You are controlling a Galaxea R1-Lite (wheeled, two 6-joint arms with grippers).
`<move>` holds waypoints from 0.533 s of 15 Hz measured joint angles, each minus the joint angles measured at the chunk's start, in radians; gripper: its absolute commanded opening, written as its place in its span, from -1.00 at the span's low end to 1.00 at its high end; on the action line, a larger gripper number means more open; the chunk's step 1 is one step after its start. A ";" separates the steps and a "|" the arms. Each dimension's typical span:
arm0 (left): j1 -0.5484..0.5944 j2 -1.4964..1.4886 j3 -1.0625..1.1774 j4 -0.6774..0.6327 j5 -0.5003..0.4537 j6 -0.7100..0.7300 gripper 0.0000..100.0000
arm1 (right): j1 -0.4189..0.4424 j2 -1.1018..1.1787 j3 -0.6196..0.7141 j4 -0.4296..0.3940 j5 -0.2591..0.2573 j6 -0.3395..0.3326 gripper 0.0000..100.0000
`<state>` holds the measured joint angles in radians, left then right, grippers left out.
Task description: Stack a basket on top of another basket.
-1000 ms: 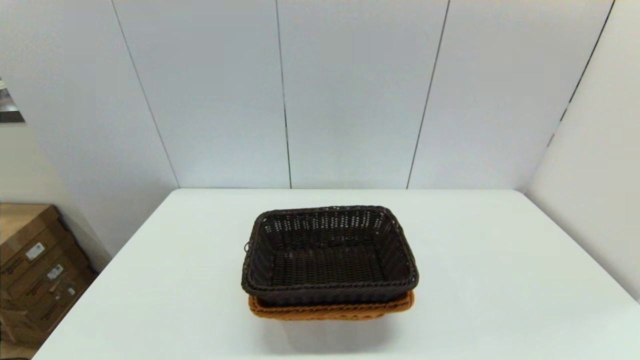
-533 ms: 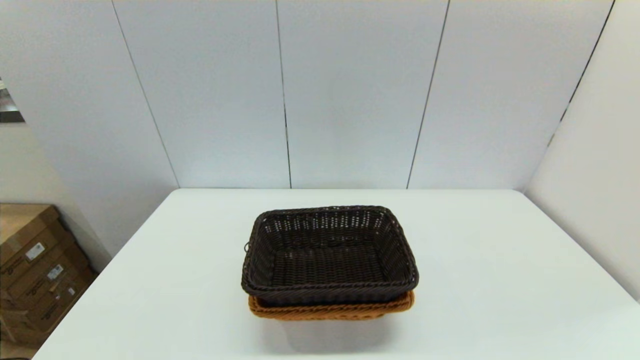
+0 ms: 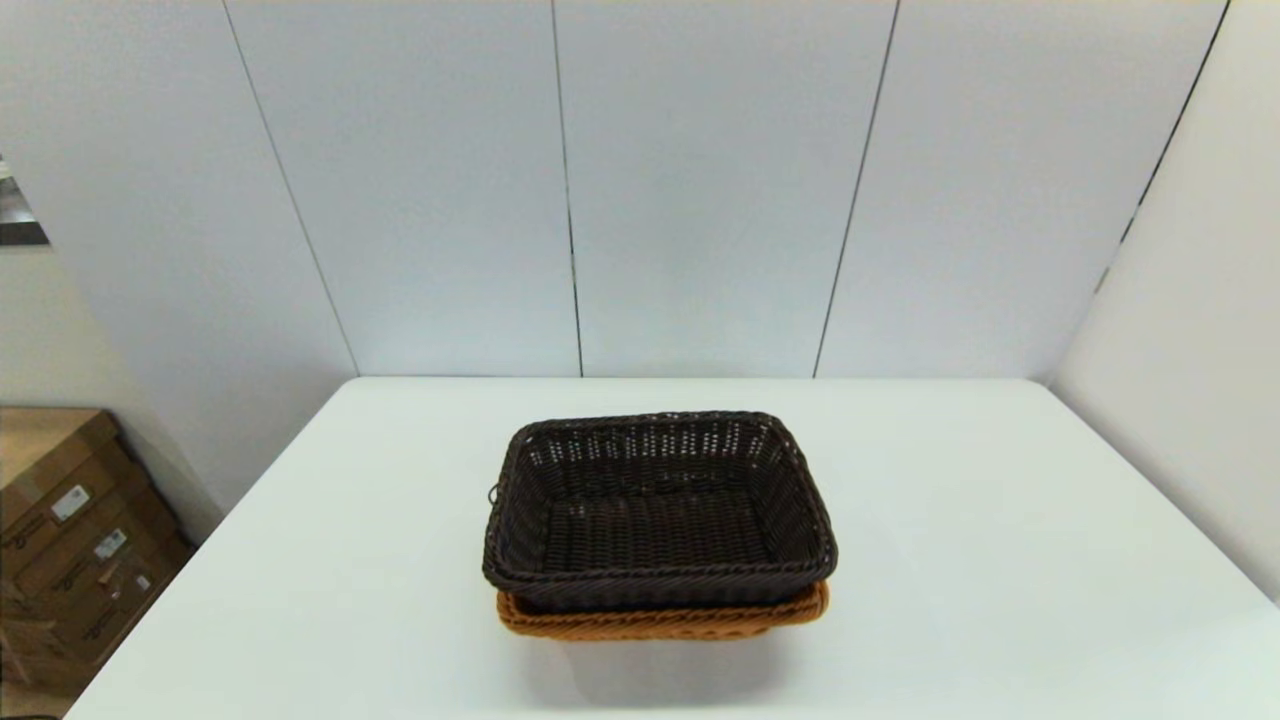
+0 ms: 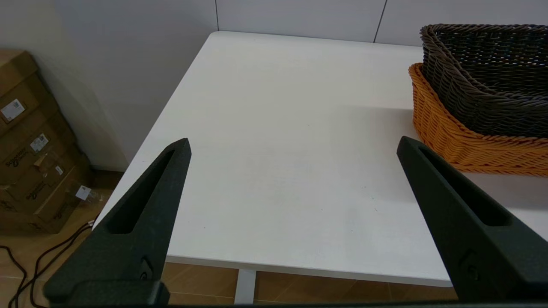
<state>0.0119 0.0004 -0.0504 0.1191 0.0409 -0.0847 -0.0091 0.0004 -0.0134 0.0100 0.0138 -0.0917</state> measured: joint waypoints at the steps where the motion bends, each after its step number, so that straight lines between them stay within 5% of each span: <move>1: 0.000 0.000 0.000 0.000 0.000 0.000 1.00 | 0.000 0.000 0.007 -0.004 0.001 -0.002 1.00; 8: 0.000 0.000 0.000 0.000 0.000 0.001 1.00 | 0.000 0.000 0.013 -0.006 0.000 0.003 1.00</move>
<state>0.0119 0.0004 -0.0504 0.1187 0.0404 -0.0836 -0.0091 0.0004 0.0000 0.0036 0.0134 -0.0885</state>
